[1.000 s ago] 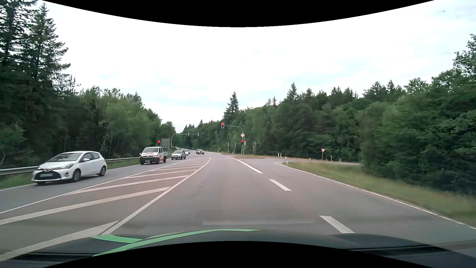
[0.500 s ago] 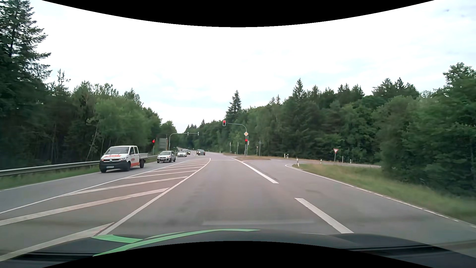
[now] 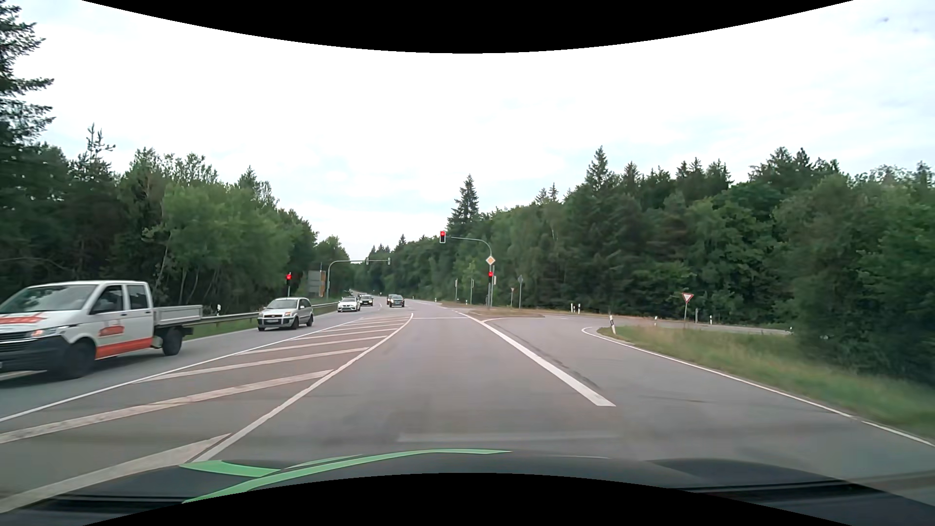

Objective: Follow the waypoints while adhering to traffic rules and regulations

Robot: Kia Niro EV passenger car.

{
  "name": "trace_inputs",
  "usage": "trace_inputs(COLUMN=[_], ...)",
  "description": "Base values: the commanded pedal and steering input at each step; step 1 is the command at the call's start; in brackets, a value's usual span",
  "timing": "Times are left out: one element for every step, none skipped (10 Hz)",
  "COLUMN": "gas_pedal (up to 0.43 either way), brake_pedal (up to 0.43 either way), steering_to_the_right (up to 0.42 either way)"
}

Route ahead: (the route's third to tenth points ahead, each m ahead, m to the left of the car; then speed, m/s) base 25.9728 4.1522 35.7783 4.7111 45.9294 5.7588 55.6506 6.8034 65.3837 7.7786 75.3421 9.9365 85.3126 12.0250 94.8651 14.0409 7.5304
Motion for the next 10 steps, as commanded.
trace_inputs(gas_pedal=[0.0, 0.0, 0.0, 0.0, 0.0, 0.0, 0.0, 0.0, 0.0, 0.0], brake_pedal=[0.22, 0.213, 0.213, 0.213, 0.207, 0.207, 0.207, 0.207, 0.207, 0.207], steering_to_the_right=[-0.011, -0.011, -0.011, -0.011, -0.011, -0.011, -0.011, -0.011, -0.011, -0.012])
